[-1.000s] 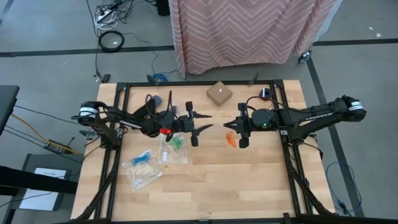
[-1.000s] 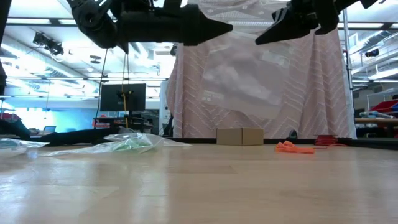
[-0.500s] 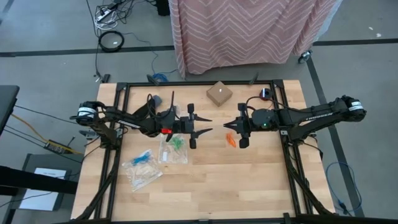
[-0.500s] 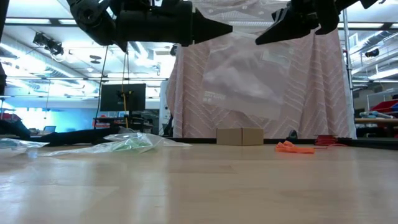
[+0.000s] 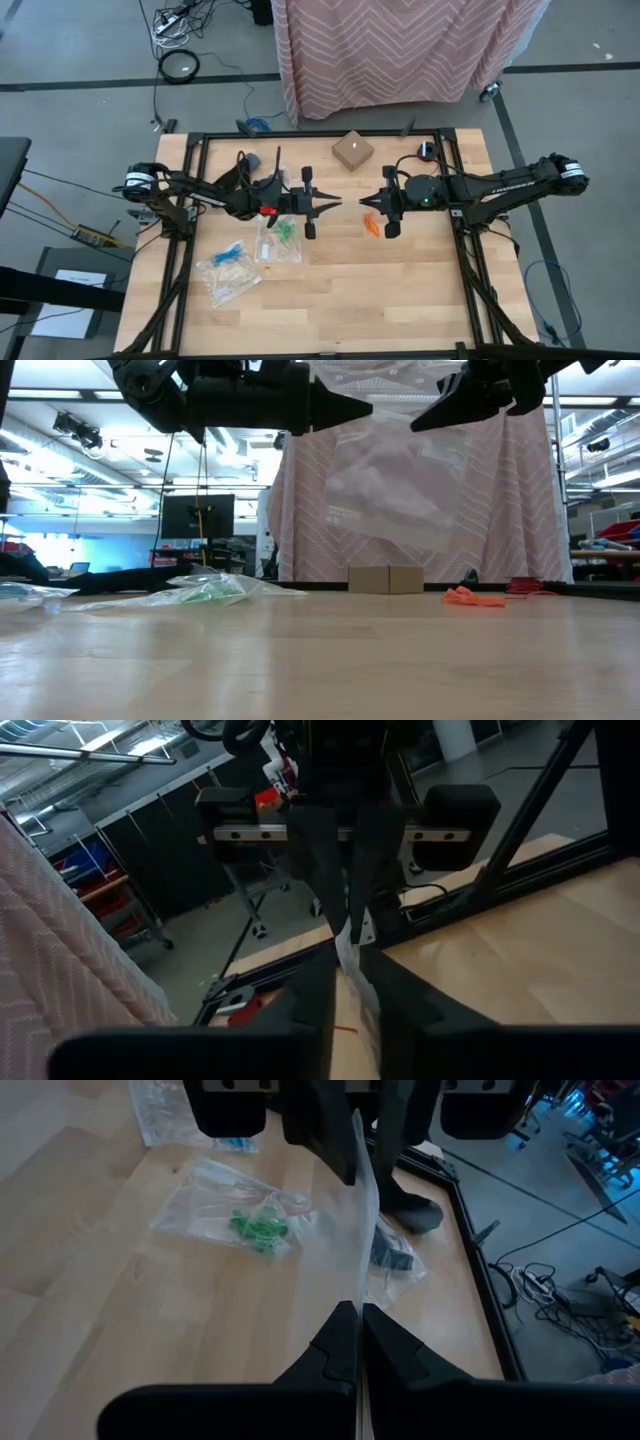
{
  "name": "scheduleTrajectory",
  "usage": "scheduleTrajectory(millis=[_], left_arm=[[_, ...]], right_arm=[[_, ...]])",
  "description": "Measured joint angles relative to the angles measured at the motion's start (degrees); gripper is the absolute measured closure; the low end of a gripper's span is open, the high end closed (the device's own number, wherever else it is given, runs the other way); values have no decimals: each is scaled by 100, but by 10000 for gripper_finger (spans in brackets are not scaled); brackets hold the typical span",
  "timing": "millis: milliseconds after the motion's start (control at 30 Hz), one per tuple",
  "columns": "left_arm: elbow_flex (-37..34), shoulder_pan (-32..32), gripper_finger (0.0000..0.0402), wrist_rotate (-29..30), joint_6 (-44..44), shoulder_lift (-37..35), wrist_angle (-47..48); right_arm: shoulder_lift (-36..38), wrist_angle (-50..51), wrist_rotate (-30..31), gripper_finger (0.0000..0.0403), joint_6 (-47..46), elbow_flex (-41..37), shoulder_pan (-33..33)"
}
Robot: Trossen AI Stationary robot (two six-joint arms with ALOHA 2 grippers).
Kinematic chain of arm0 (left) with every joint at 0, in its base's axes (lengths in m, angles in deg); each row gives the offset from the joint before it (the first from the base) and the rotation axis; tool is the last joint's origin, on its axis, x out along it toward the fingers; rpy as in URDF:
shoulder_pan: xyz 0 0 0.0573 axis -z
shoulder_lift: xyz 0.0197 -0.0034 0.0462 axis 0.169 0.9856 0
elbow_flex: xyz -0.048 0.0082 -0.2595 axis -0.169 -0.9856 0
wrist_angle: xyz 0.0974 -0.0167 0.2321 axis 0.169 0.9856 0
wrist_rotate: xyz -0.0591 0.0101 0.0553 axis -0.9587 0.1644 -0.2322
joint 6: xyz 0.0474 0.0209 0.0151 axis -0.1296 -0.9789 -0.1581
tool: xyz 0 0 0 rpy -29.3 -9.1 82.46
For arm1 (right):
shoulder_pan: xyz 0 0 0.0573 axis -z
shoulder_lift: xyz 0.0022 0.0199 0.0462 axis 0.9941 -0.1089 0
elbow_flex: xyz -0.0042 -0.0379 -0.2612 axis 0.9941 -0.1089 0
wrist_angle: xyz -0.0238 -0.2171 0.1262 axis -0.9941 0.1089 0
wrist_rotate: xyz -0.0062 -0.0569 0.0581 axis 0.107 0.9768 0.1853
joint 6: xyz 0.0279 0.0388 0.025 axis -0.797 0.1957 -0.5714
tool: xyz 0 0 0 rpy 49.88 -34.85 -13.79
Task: Sort rubber bands
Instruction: Open the transparent zip bag
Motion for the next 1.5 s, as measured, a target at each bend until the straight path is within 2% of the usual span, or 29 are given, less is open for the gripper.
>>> scheduleTrajectory(millis=[267,767,900,1067,1233,1367,1500], left_arm=[[4,0,390,2,-2,0,22],[21,-14,395,-426,267,2,88],[216,-118,395,-533,303,2,446],[551,-188,395,-941,273,2,1226],[632,-188,395,-977,238,2,1334],[632,-188,395,-973,238,2,1369],[632,-188,396,-877,234,8,1566]], right_arm=[[0,-87,-184,403,6,0,2],[-15,-299,-296,403,195,0,16],[-17,-373,-451,403,323,0,-18],[-22,-375,-459,403,306,0,-17],[-28,-357,-452,403,188,0,-17],[-28,-399,-145,395,-106,0,-13],[23,-240,281,368,-340,0,-11]])
